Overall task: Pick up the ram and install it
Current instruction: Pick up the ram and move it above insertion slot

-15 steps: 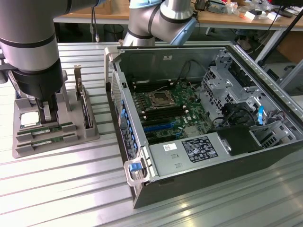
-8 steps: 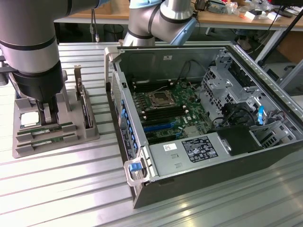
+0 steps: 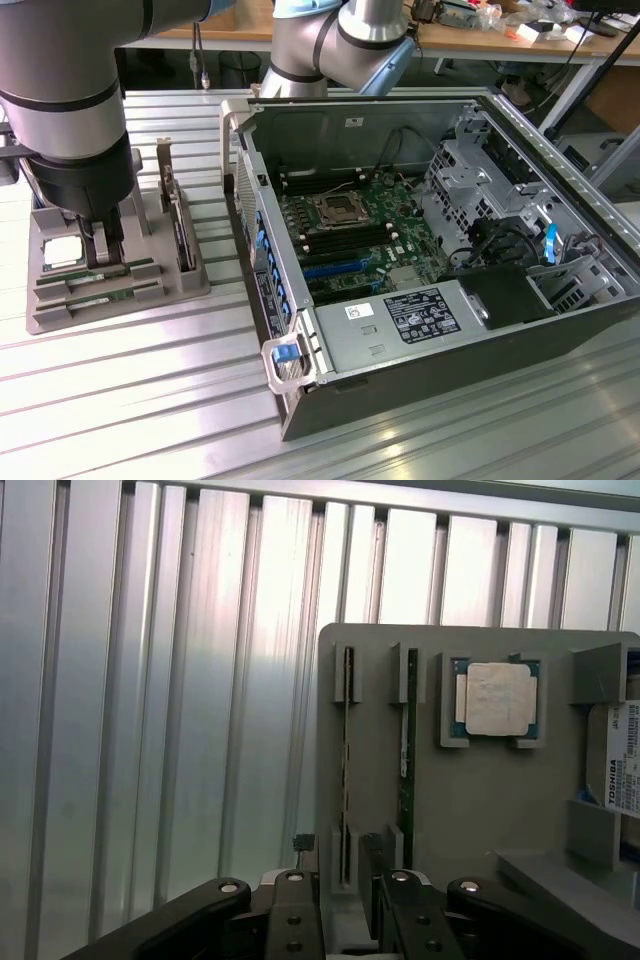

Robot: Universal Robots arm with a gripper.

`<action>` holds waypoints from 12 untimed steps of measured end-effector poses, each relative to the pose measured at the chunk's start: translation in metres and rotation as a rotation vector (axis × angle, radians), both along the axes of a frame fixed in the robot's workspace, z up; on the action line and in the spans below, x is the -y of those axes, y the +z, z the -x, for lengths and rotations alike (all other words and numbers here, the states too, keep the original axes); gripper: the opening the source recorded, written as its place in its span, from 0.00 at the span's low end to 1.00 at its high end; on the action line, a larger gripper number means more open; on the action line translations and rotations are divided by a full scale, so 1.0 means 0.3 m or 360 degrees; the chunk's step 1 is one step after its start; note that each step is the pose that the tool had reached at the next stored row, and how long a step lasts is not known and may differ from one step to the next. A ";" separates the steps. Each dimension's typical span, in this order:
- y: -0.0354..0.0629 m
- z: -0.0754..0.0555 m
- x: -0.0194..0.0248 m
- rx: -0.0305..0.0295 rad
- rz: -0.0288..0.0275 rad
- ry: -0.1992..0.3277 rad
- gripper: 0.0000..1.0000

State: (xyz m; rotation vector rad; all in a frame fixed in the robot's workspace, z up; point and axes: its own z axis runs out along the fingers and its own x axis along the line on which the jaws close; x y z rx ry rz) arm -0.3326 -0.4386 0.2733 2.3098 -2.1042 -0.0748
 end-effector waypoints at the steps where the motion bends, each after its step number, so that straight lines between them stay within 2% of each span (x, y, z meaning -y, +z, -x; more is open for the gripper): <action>1: -0.001 0.000 0.001 -0.00001 0.00001 0.0000 0.30; 12: -0.012 0.000 0.010 0.00000 0.00001 0.0000 0.30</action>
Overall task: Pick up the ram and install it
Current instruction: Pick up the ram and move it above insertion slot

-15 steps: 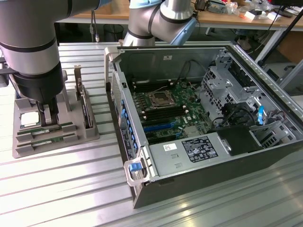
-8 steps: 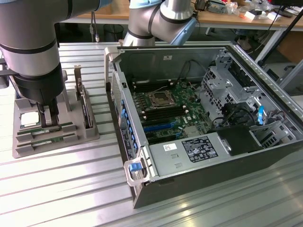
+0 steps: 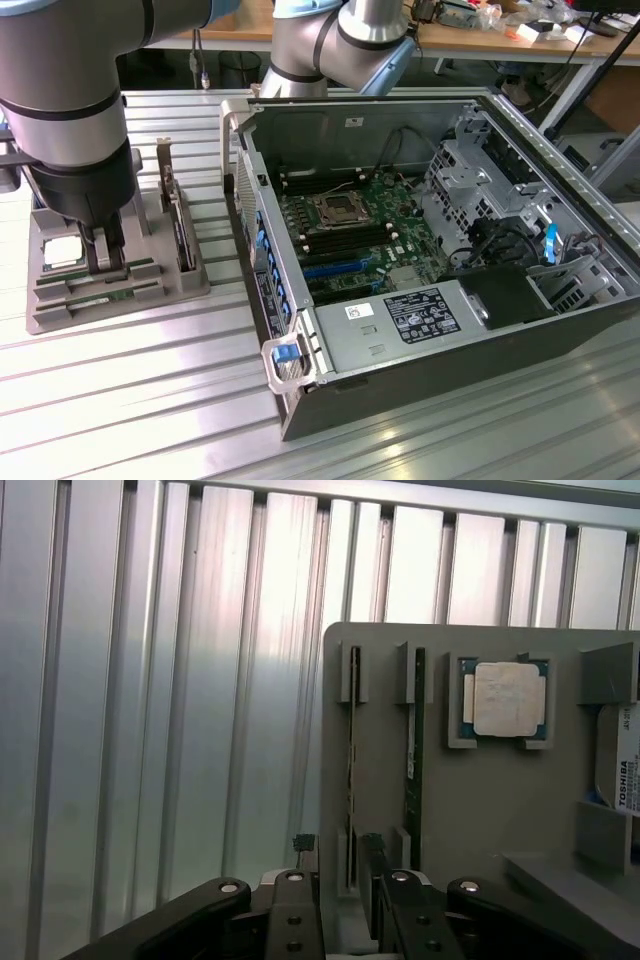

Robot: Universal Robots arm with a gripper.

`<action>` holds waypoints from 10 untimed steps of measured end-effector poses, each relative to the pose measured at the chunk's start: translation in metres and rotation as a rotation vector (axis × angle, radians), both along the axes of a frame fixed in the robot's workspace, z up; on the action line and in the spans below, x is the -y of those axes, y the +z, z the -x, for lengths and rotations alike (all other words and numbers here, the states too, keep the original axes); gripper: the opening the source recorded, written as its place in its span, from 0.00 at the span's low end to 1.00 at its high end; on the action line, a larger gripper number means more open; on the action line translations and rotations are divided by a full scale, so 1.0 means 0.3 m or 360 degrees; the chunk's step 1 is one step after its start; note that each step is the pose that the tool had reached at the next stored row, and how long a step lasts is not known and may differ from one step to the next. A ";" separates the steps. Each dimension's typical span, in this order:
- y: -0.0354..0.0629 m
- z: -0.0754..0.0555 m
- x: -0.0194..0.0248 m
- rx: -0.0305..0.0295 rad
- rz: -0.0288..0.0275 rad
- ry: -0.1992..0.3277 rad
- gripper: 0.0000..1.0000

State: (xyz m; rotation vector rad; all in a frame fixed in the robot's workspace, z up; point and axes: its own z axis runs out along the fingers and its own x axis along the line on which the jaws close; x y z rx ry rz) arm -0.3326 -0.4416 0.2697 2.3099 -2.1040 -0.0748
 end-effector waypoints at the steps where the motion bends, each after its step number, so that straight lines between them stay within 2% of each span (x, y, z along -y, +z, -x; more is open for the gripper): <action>1: -0.001 0.000 0.001 0.00000 0.00000 0.0000 0.30; 10: -0.012 0.000 0.010 0.00000 0.00000 0.0000 0.30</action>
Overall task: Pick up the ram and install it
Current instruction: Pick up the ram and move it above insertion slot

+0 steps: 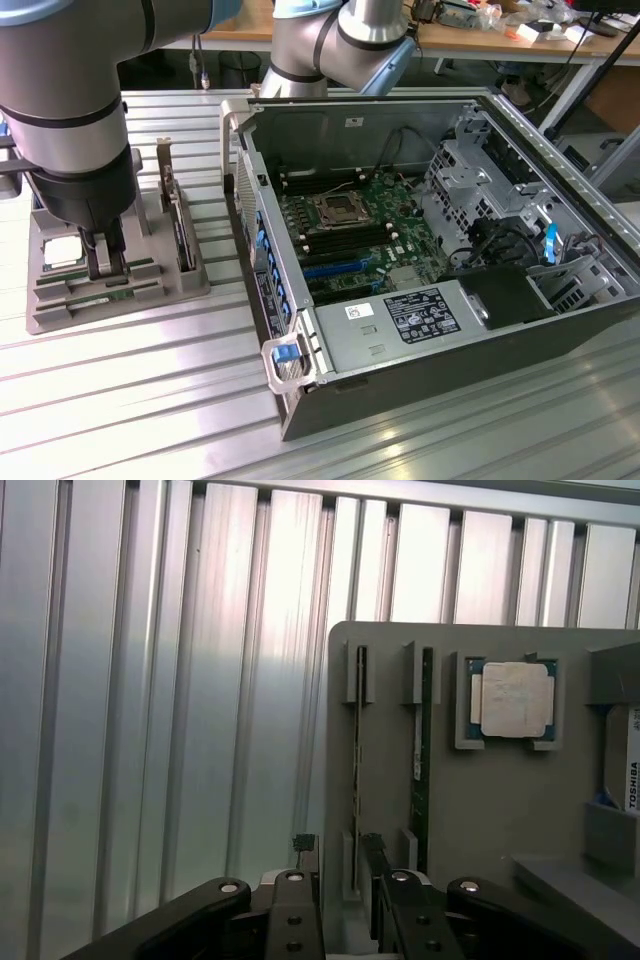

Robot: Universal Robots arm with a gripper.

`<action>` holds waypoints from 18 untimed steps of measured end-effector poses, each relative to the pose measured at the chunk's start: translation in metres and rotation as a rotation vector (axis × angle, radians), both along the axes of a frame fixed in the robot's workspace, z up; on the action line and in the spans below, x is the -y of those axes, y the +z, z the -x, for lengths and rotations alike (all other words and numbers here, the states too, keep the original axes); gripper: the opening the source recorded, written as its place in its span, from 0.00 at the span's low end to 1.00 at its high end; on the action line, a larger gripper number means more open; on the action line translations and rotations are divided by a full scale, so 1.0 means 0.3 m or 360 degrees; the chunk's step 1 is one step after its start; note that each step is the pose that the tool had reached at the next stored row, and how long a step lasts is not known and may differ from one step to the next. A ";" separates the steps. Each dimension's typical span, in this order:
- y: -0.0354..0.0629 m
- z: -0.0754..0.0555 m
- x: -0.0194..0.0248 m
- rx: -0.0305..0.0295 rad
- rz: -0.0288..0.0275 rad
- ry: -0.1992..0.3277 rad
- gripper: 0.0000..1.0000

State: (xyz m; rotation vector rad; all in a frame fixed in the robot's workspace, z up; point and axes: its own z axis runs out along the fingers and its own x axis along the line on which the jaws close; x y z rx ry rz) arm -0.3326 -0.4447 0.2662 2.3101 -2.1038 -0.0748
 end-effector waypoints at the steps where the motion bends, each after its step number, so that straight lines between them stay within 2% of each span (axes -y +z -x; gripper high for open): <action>1: -0.001 0.000 0.001 0.00000 0.00000 0.0000 0.30; 18: -0.018 0.000 0.017 -0.00001 0.00001 0.0000 0.30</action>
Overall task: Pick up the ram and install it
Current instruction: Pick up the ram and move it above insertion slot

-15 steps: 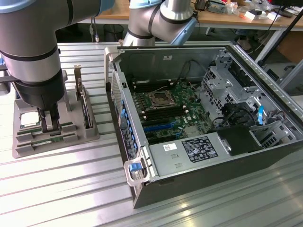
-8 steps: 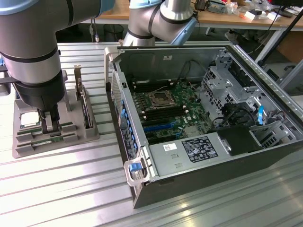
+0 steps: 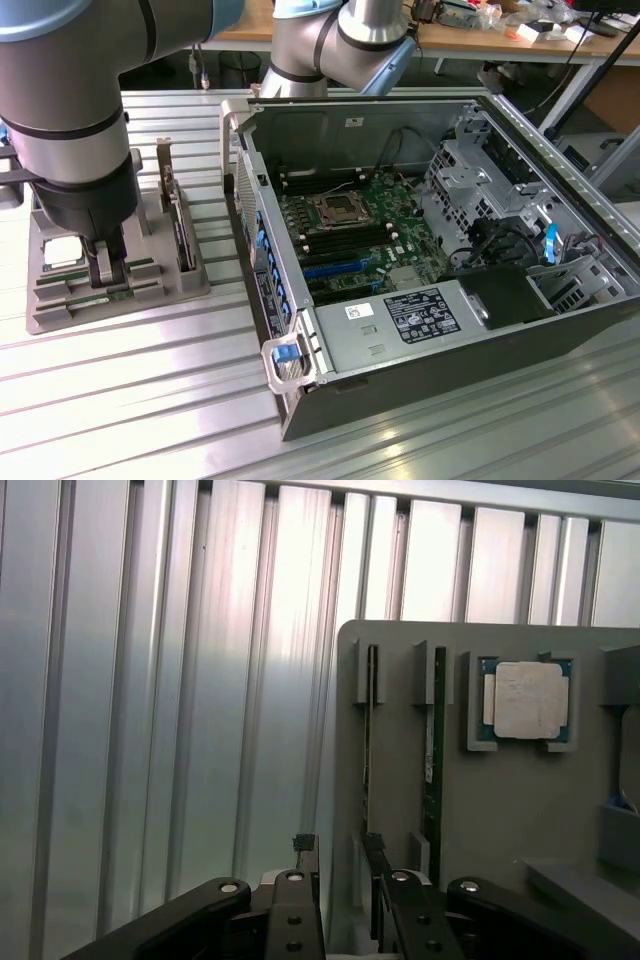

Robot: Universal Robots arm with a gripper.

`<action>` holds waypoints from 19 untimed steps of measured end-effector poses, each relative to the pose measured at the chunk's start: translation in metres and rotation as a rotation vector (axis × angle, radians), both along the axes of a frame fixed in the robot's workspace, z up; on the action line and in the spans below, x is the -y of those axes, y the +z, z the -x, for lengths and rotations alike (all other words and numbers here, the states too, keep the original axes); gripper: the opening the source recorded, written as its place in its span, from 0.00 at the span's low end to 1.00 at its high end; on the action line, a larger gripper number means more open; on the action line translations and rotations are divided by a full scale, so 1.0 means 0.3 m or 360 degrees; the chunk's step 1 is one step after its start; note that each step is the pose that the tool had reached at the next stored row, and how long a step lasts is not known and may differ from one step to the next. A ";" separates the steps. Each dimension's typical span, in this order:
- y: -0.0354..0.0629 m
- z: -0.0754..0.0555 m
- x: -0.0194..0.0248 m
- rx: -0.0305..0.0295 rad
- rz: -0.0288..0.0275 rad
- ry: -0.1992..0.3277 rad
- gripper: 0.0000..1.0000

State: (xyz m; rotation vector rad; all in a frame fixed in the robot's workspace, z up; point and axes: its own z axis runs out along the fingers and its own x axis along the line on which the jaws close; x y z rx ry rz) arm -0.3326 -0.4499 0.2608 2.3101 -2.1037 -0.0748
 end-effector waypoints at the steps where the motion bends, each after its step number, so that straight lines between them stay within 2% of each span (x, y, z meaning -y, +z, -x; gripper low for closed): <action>1: -0.001 0.000 0.001 0.00000 0.00000 0.0000 0.30; 19: -0.022 0.000 0.014 -0.00003 0.00002 0.0000 0.30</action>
